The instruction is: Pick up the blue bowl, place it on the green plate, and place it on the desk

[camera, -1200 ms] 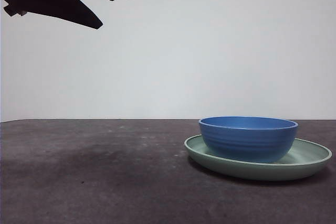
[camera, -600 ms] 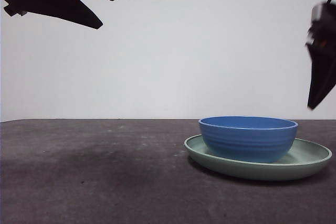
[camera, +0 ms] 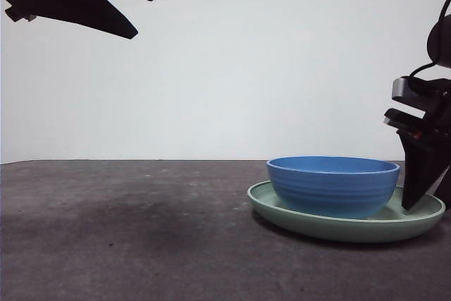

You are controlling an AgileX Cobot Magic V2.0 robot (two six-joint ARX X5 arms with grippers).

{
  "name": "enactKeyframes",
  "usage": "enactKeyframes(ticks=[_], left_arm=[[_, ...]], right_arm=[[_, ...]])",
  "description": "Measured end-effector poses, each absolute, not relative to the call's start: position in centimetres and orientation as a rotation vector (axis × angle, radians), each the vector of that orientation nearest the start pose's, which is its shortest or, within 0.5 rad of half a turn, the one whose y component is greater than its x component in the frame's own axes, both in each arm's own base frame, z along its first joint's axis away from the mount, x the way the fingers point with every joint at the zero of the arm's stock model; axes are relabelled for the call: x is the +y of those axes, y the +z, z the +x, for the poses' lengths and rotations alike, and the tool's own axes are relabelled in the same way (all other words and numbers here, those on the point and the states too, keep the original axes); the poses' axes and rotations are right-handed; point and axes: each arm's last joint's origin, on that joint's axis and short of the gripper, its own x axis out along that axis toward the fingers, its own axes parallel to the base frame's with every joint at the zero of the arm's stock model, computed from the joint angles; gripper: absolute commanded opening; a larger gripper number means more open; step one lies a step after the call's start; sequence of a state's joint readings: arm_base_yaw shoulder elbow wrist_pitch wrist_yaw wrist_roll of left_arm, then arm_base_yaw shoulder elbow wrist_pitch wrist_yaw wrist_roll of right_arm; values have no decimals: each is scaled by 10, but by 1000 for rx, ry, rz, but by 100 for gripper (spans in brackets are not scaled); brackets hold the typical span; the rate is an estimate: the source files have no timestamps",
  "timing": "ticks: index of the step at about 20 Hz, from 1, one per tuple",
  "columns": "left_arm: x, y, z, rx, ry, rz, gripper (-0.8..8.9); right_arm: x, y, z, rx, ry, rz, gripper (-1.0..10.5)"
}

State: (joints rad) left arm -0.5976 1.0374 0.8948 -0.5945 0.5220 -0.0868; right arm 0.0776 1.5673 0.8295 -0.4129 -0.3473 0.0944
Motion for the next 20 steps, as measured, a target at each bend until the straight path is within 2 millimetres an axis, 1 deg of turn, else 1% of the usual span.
enactKeyframes(ticks=[1,9,17,20], left_arm=[[-128,293,162,821,-1032,-45,218],[-128,293,162,820,-1032,-45,218],[-128,293,162,821,-1032,-45,218],[-128,293,162,820,-1032,-45,218]], right_arm=[[32,160,278,1161,323,238,10],[30,165,280,1132,323,284,8],[31,198,270,1019,390,344,8],[33,202,270,1002,412,389,8]])
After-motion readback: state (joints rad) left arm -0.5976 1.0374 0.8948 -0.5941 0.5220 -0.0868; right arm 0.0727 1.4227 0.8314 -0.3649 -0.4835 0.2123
